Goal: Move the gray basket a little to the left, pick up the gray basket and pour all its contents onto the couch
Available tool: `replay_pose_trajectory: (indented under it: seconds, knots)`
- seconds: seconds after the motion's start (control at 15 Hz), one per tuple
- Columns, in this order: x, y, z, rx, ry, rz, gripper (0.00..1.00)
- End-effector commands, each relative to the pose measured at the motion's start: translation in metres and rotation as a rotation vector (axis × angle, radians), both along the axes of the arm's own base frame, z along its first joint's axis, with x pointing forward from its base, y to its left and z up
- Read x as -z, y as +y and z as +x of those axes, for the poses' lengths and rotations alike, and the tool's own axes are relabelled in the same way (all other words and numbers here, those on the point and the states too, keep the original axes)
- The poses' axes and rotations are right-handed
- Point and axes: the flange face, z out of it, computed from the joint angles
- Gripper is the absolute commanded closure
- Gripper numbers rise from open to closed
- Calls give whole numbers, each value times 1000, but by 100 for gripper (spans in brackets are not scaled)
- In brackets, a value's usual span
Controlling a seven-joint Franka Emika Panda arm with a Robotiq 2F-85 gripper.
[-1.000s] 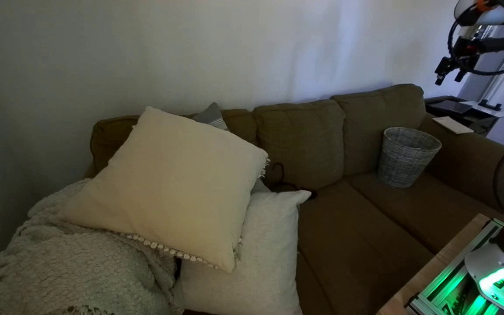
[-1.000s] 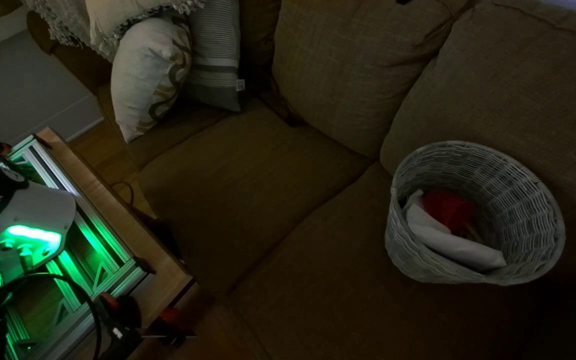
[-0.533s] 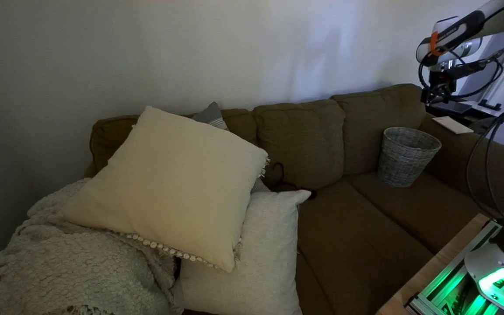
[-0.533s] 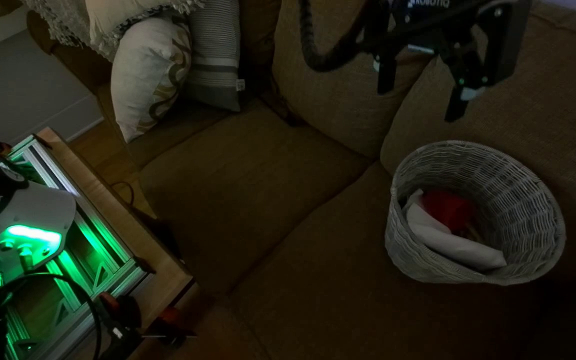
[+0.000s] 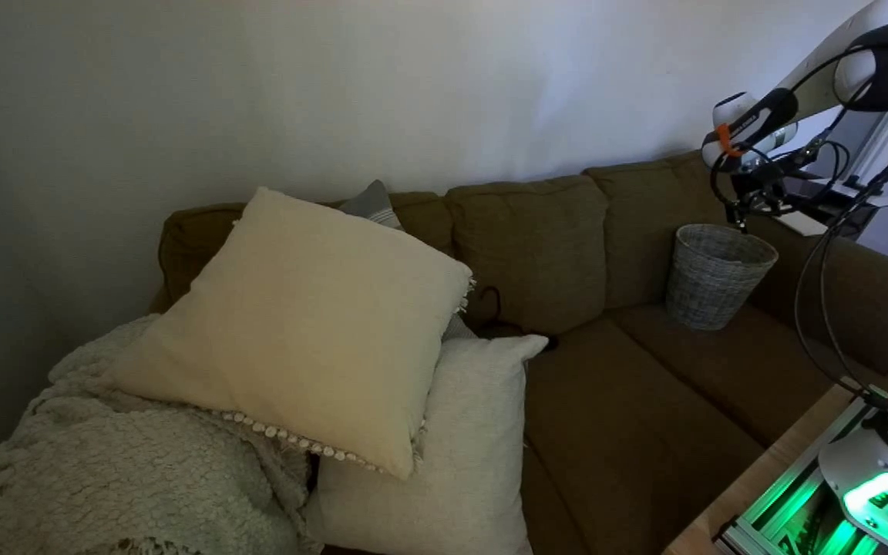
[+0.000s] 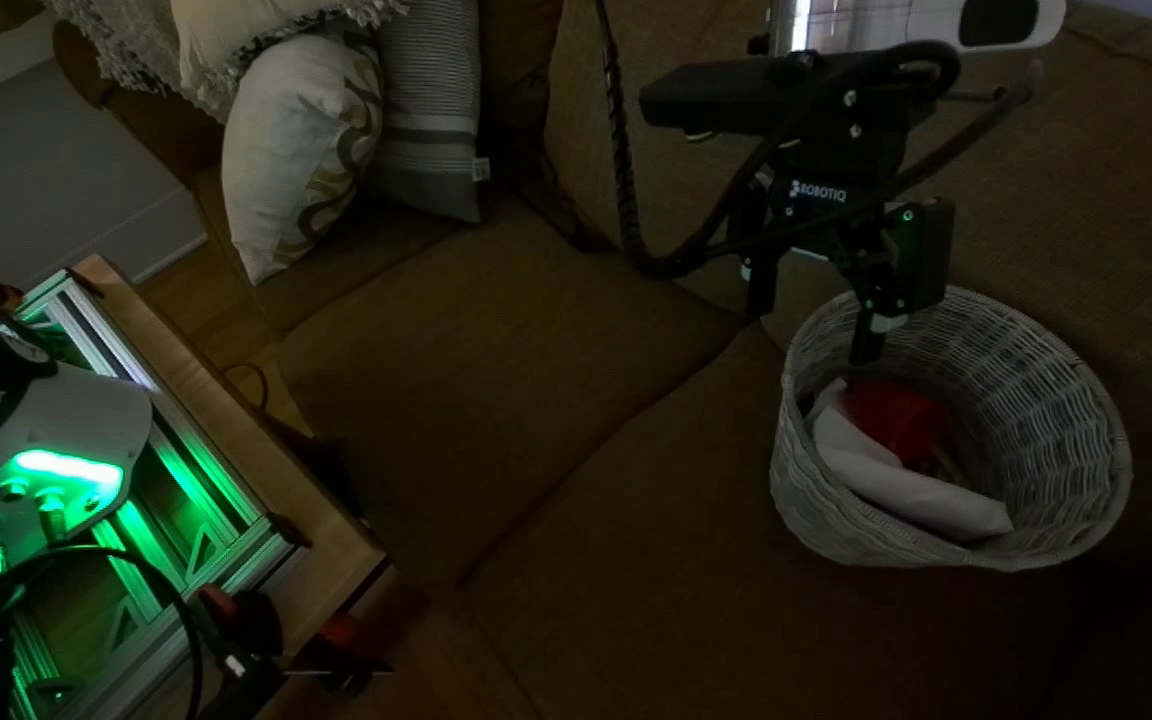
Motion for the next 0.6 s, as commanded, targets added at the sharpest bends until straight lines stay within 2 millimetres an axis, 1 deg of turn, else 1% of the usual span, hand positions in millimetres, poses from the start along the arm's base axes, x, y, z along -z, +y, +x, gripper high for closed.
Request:
replay_pose_trajectory:
  seconds: [0.0, 0.07, 0.13, 0.2, 0.33, 0.53]
  knots:
    - [-1, -2, 2, 0, 0, -2, 0]
    - [-3, -2, 3, 0, -3, -5, 0]
    - [-12, 10, 5, -112, -97, -11, 0]
    - [-7, 19, 6, -168, -99, 4, 0]
    - [6, 22, 16, -253, -186, 27, 0]
    - [29, 25, 21, -363, -309, 69, 0]
